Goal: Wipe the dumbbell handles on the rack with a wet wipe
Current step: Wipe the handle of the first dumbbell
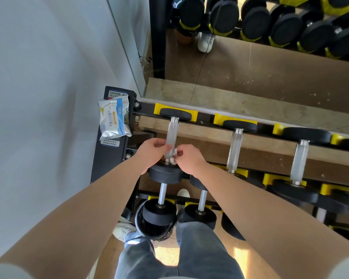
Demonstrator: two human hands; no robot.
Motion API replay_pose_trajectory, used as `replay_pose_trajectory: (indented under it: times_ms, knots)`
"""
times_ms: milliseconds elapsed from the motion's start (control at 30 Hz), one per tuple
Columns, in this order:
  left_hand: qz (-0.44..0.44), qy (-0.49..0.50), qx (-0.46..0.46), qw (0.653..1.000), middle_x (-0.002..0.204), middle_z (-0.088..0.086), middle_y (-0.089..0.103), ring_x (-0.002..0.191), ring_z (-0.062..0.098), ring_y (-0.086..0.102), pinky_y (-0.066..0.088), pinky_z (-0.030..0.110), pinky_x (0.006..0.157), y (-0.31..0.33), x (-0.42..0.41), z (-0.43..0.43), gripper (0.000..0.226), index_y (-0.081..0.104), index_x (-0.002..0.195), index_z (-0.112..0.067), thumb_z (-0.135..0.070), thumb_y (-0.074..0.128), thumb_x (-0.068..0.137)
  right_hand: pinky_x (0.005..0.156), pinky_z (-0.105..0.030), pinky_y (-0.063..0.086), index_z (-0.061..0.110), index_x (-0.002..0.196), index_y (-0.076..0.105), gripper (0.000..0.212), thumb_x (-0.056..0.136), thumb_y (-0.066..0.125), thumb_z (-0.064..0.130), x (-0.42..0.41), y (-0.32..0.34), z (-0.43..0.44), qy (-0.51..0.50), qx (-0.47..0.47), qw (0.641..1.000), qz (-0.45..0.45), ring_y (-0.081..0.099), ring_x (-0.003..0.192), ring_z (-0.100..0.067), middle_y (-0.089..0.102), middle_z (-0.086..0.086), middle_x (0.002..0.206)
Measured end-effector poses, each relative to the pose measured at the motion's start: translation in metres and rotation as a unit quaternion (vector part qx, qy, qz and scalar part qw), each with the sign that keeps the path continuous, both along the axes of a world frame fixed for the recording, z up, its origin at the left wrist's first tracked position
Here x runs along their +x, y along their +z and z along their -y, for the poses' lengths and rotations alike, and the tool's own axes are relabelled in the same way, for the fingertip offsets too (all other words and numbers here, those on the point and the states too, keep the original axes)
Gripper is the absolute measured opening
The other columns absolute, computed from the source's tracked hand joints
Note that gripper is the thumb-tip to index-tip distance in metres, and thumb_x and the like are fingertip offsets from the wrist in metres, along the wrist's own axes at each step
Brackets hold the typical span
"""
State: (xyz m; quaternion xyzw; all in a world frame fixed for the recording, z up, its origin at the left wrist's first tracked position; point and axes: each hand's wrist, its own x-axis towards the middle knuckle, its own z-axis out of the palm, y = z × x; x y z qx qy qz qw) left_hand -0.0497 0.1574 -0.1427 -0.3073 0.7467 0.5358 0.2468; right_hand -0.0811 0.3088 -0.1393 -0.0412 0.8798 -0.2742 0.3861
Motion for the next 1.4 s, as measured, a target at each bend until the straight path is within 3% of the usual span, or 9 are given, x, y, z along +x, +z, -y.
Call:
replay_pose_trajectory:
  times_ms: [233, 333, 500, 567, 767, 1033, 1100, 1233, 1400]
  knots:
    - [0.016, 0.015, -0.036, 0.999, 0.094, 0.003, 0.075, 0.092, 0.025, 0.074, 0.062, 0.045, 0.086, -0.002, -0.02, -0.007, 0.047, 0.068, 0.096, -0.021, -0.066, 0.057, 0.093, 0.09, -0.052, 0.06, 0.021, 0.087, 0.071, 0.028, 0.09, 0.063, -0.005, -0.049, -0.01, 0.009, -0.354, -0.215, 0.905, 0.098, 0.073, 0.099, -0.033, 0.075, -0.01, 0.097]
    - [0.014, 0.011, -0.041, 0.999, 0.093, 0.003, 0.073, 0.087, 0.021, 0.072, 0.063, 0.042, 0.083, -0.003, -0.019, -0.007, 0.045, 0.068, 0.1, -0.018, -0.062, 0.06, 0.093, 0.091, -0.052, 0.06, 0.02, 0.089, 0.074, 0.028, 0.087, 0.065, -0.006, -0.057, -0.008, 0.008, -0.328, -0.223, 0.912, 0.104, 0.072, 0.096, -0.035, 0.076, -0.015, 0.099]
    - [-0.018, 0.023, 0.018, 0.999, 0.102, -0.001, 0.072, 0.094, 0.013, 0.068, 0.055, 0.022, 0.07, -0.004, -0.006, -0.002, 0.025, 0.068, 0.11, -0.02, -0.037, 0.073, 0.093, 0.071, -0.033, 0.054, 0.01, 0.093, 0.08, 0.018, 0.083, 0.068, 0.0, -0.029, -0.009, -0.002, -0.032, -0.041, 0.994, 0.093, 0.063, 0.08, -0.023, 0.074, -0.013, 0.094]
    - [-0.015, 0.032, 0.042, 0.998, 0.103, -0.001, 0.073, 0.097, 0.015, 0.07, 0.056, 0.023, 0.074, -0.006, -0.005, 0.001, 0.023, 0.068, 0.109, -0.021, -0.029, 0.078, 0.09, 0.073, -0.036, 0.058, 0.009, 0.095, 0.079, 0.021, 0.081, 0.069, -0.004, -0.032, -0.011, -0.001, -0.072, -0.06, 0.99, 0.108, 0.065, 0.08, -0.024, 0.074, -0.016, 0.096]
    - [-0.01, 0.009, 0.065, 0.998, 0.105, -0.003, 0.075, 0.1, 0.013, 0.071, 0.056, 0.035, 0.096, -0.007, -0.002, 0.006, 0.035, 0.065, 0.11, -0.026, -0.014, 0.083, 0.083, 0.068, -0.036, 0.061, 0.016, 0.1, 0.069, 0.029, 0.097, 0.055, -0.01, -0.056, -0.011, 0.005, -0.396, -0.322, 0.836, 0.199, 0.071, 0.086, -0.027, 0.073, -0.014, 0.104]
    - [0.008, 0.012, 0.07, 0.997, 0.111, 0.0, 0.073, 0.104, 0.017, 0.07, 0.056, 0.03, 0.085, -0.008, -0.007, 0.003, 0.039, 0.065, 0.12, -0.02, -0.009, 0.079, 0.085, 0.08, -0.034, 0.063, 0.001, 0.113, 0.071, 0.027, 0.089, 0.067, -0.011, -0.033, -0.011, -0.004, -0.129, -0.131, 0.962, 0.202, 0.073, 0.097, -0.027, 0.072, -0.017, 0.109]
    - [0.014, 0.02, 0.083, 0.996, 0.115, 0.001, 0.073, 0.105, 0.017, 0.069, 0.053, 0.026, 0.077, -0.008, -0.007, 0.005, 0.039, 0.065, 0.124, -0.019, -0.006, 0.074, 0.088, 0.082, -0.037, 0.063, -0.002, 0.12, 0.067, 0.034, 0.089, 0.065, -0.014, -0.043, -0.01, -0.002, -0.196, -0.154, 0.95, 0.188, 0.071, 0.1, -0.03, 0.07, -0.018, 0.111]
    - [0.013, 0.039, 0.107, 0.993, 0.119, -0.001, 0.072, 0.109, 0.018, 0.068, 0.055, 0.03, 0.081, -0.008, -0.008, 0.01, 0.041, 0.064, 0.129, -0.019, -0.002, 0.067, 0.091, 0.073, -0.032, 0.059, 0.005, 0.119, 0.064, 0.028, 0.097, 0.056, -0.01, -0.058, 0.0, 0.004, -0.409, -0.319, 0.839, 0.162, 0.068, 0.095, -0.024, 0.07, -0.012, 0.106]
    - [0.017, 0.056, 0.112, 0.992, 0.116, 0.001, 0.074, 0.108, 0.02, 0.069, 0.054, 0.032, 0.08, -0.008, -0.009, 0.007, 0.035, 0.067, 0.124, -0.02, -0.012, 0.073, 0.091, 0.083, -0.033, 0.063, 0.025, 0.092, 0.065, 0.026, 0.09, 0.071, 0.0, -0.019, 0.009, -0.002, -0.231, -0.178, 0.955, 0.044, 0.072, 0.092, -0.016, 0.071, 0.0, 0.104]
